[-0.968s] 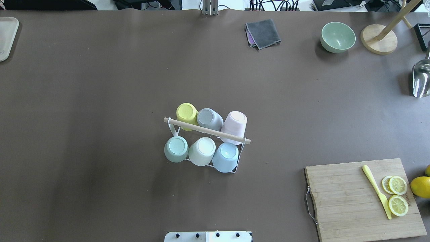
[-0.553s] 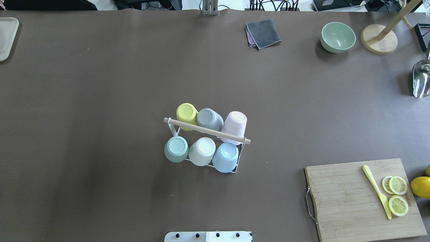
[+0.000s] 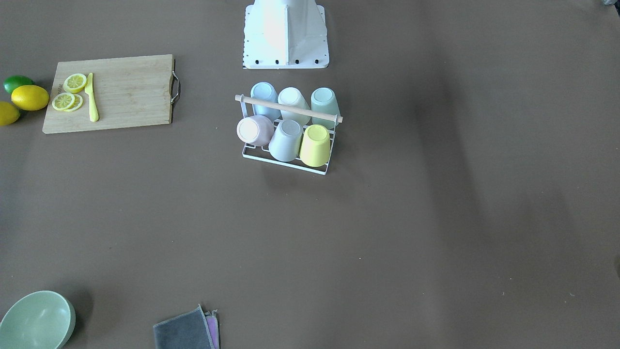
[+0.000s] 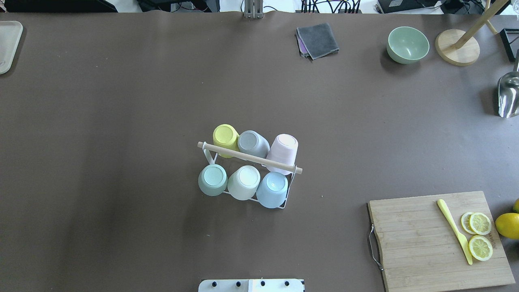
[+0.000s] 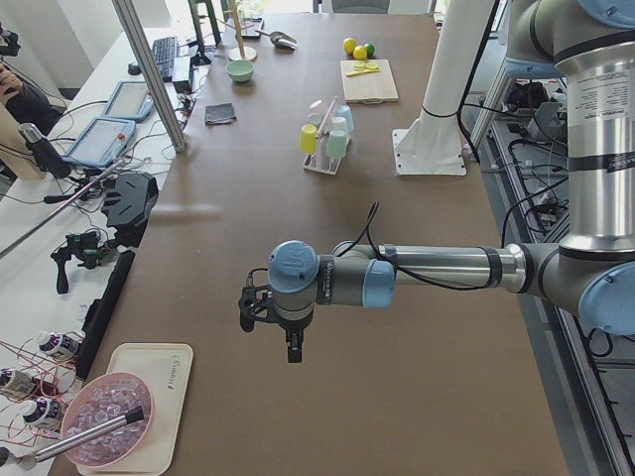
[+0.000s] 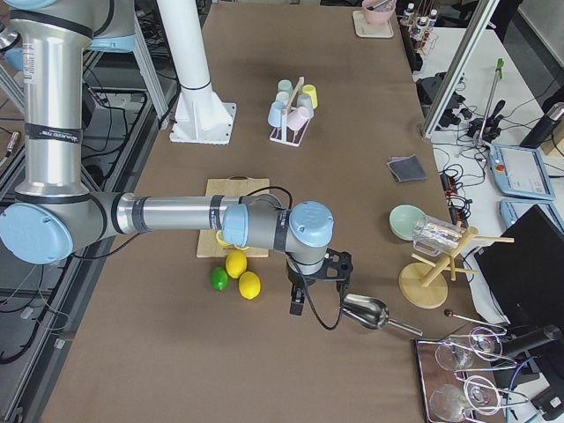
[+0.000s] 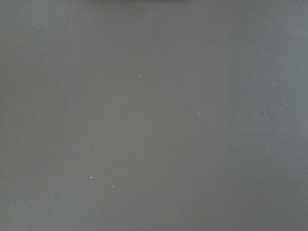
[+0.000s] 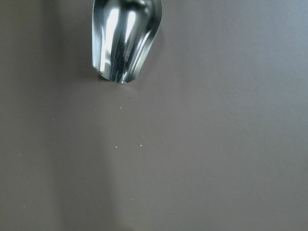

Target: Place cup on cup holder

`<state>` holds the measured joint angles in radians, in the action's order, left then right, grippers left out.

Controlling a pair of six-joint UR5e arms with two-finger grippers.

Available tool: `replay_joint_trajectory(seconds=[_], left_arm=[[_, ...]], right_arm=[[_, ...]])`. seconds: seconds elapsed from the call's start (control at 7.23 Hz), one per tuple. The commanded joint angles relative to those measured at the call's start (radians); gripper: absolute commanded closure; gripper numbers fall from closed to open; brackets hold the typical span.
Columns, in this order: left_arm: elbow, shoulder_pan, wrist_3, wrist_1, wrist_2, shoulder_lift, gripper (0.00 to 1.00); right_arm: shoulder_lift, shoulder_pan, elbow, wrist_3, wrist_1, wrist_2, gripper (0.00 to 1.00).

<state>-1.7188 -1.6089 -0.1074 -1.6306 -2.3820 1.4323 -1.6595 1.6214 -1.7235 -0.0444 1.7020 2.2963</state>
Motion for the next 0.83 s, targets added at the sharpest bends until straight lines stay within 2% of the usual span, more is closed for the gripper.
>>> replay_joint_trajectory(seconds=[0.0, 0.69], left_arm=[[-0.004, 0.001, 0.000, -0.002, 0.000, 0.003, 0.02], [-0.005, 0.001, 0.000, -0.002, -0.002, -0.001, 0.02]], right_arm=[[0.000, 0.000, 0.004, 0.000, -0.002, 0.000, 0.00], [-0.002, 0.000, 0.002, 0.009, -0.019, -0.001, 0.00]])
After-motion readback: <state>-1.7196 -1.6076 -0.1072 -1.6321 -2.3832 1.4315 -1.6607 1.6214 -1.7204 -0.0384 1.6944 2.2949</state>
